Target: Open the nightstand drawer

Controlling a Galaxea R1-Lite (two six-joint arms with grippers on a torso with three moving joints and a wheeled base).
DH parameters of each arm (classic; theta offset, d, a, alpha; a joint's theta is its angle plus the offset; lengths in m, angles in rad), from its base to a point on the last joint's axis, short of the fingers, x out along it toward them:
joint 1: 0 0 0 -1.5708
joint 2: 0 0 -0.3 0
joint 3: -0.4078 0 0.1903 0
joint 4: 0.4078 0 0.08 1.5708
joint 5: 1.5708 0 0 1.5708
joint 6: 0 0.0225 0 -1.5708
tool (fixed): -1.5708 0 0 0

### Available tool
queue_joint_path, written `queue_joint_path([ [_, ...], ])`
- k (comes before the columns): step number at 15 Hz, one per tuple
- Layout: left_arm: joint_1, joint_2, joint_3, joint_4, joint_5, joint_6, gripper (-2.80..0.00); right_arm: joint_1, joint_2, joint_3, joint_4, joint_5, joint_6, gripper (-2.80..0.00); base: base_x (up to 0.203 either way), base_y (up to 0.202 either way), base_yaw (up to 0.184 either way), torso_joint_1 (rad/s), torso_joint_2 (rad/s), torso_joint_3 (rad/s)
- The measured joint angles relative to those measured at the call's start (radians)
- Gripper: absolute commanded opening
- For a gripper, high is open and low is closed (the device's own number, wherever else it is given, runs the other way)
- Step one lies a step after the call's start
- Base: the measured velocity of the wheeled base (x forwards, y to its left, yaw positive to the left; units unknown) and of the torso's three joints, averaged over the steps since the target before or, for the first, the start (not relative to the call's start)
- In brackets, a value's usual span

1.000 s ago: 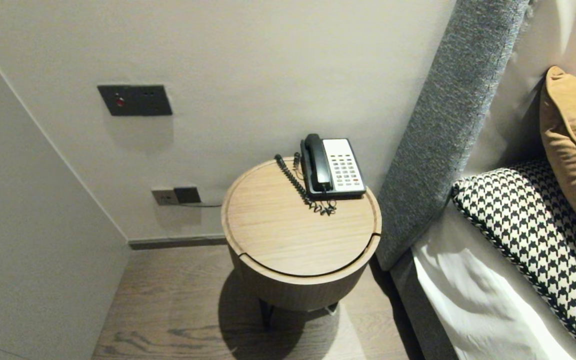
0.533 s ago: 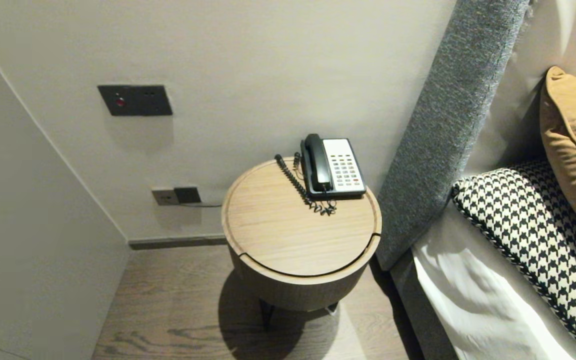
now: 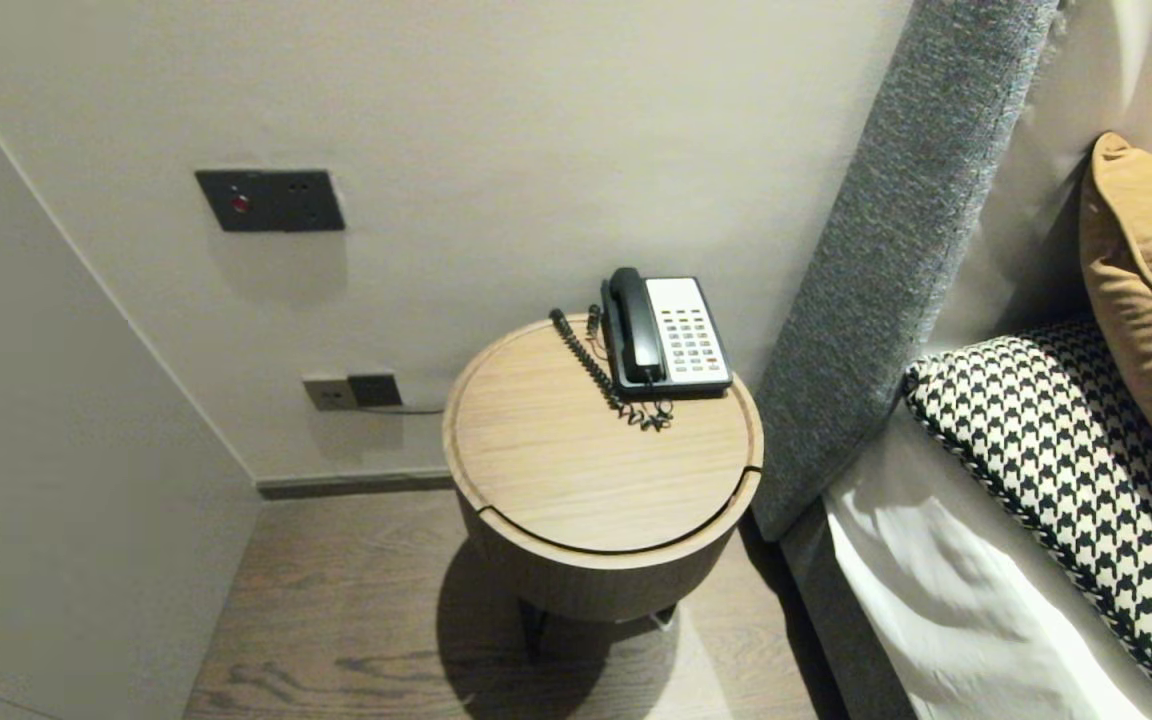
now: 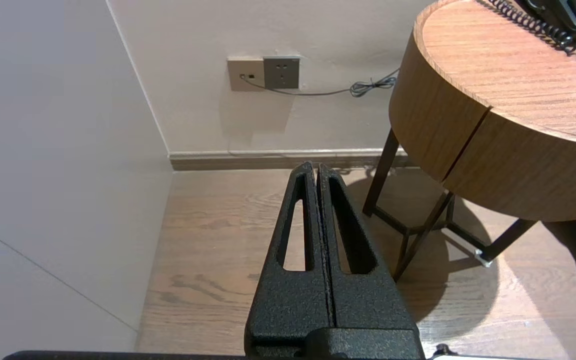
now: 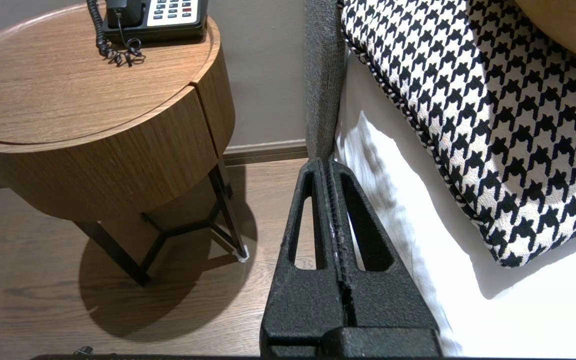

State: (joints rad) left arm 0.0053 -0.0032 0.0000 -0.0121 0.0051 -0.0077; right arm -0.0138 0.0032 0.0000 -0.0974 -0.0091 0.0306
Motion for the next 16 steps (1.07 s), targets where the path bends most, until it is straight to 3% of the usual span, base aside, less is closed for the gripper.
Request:
queue_joint_path([
  [16, 0.0, 0.001, 0.0, 0.001, 0.0, 0.0, -2.8, 0.0, 0.0, 0.0, 0.0, 0.0, 0.0, -2.8, 0.0, 0.0, 0.0, 0.0, 0.0, 0.0],
])
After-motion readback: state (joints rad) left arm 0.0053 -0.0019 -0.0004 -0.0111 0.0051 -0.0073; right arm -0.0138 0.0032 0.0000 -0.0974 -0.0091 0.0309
